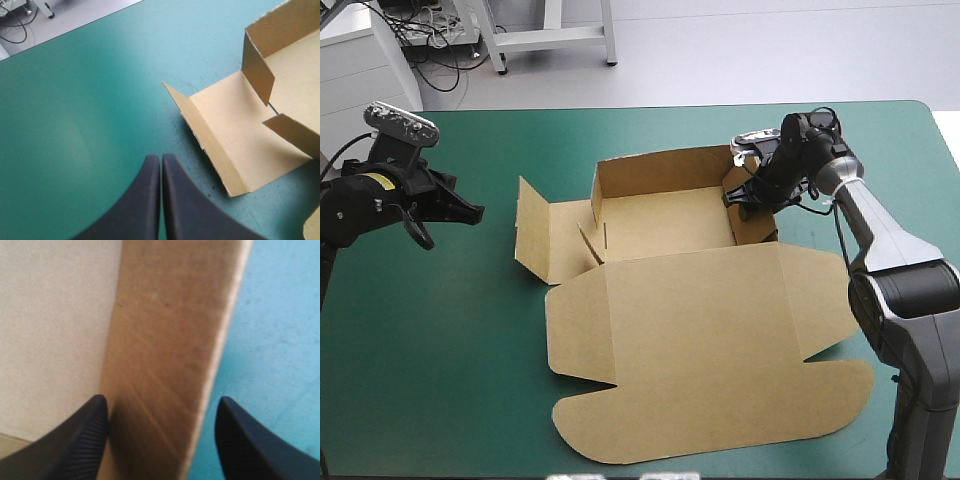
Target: Fold the box
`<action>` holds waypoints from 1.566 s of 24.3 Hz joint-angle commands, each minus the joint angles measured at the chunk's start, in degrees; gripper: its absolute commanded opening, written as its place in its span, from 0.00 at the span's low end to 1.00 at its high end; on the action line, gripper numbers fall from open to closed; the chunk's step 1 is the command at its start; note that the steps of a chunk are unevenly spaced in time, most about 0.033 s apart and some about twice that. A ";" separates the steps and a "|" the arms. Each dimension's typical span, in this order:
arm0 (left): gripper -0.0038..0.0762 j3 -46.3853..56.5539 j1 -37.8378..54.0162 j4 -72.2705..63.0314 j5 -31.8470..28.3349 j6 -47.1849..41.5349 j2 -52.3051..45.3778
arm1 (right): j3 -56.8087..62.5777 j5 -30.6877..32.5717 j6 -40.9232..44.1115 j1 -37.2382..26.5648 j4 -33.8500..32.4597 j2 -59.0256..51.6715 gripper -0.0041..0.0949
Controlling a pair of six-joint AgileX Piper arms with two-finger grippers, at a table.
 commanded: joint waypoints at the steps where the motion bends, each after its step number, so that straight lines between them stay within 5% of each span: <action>1: 0.04 -1.51 -0.10 -0.67 -3.60 -0.56 -1.35 | -1.66 -2.30 -0.07 -0.30 0.08 -3.15 0.28; 3: 0.04 -1.51 -0.10 -0.67 -3.27 -0.56 -1.35 | -1.66 -2.70 -0.07 -0.30 0.08 -3.15 0.01; 15: 0.04 -1.51 -0.10 1.58 -2.12 -0.66 -1.17 | -7.58 3.10 -0.54 -1.60 -0.62 -8.84 0.02; 28: 0.04 -1.51 -0.10 9.71 -2.03 -7.88 3.17 | -7.13 3.10 -7.49 -16.31 10.32 -28.63 0.02; 34: 0.04 1.27 -0.10 2.51 -11.36 -9.59 7.89 | -7.09 3.10 -8.10 -18.69 14.17 -32.65 0.02; 38: 0.04 3.59 -0.10 -13.25 -14.12 -2.40 11.27 | -7.09 3.10 -8.23 -18.69 15.53 -34.54 0.02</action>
